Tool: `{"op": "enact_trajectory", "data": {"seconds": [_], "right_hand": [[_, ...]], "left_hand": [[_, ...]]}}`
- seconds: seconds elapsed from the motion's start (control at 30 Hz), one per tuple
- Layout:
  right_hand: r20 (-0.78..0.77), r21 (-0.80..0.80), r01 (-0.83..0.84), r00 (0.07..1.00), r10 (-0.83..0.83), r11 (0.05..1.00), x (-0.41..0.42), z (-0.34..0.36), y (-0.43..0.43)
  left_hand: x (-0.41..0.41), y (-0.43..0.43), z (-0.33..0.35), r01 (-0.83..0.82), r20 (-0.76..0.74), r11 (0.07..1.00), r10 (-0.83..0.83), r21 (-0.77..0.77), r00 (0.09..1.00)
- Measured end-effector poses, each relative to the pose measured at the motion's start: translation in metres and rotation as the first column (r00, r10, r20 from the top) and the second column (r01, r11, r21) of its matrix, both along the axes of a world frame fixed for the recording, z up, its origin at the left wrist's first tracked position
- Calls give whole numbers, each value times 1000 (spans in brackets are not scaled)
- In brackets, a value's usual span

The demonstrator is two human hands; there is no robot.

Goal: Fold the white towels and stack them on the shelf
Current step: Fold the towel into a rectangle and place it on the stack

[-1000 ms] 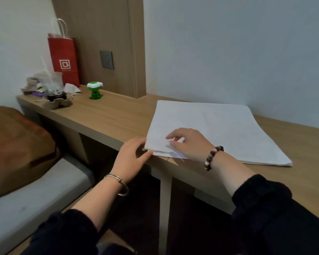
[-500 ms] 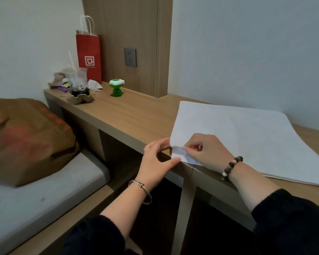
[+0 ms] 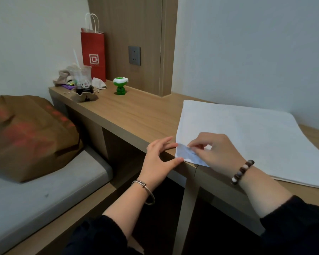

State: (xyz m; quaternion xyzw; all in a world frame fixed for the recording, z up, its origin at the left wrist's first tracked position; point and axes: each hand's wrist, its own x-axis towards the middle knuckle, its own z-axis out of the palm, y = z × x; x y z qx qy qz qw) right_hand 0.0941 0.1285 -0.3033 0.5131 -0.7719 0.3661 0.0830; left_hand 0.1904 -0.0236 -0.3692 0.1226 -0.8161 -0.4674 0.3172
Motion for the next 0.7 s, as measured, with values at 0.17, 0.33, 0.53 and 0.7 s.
{"op": "enact_trajectory", "data": {"seconds": [0.17,0.33,0.53,0.7], "right_hand": [[12,119,-17,1000,16,993,-1,-1,0],[10,87,-15,1000,14,996,1,0,1],[-32,-175,12,999,-17,984,4,6,3],[4,60,-23,1000,23,998,4,3,4]], "left_hand": [[2,-3,0,11,7,1000,-12,7,1000],[1,-3,-2,37,-17,999,-36,10,999],[3,-2,-4,73,-29,997,-73,-2,997],[6,-4,1,107,13,994,-107,-32,994]]}}
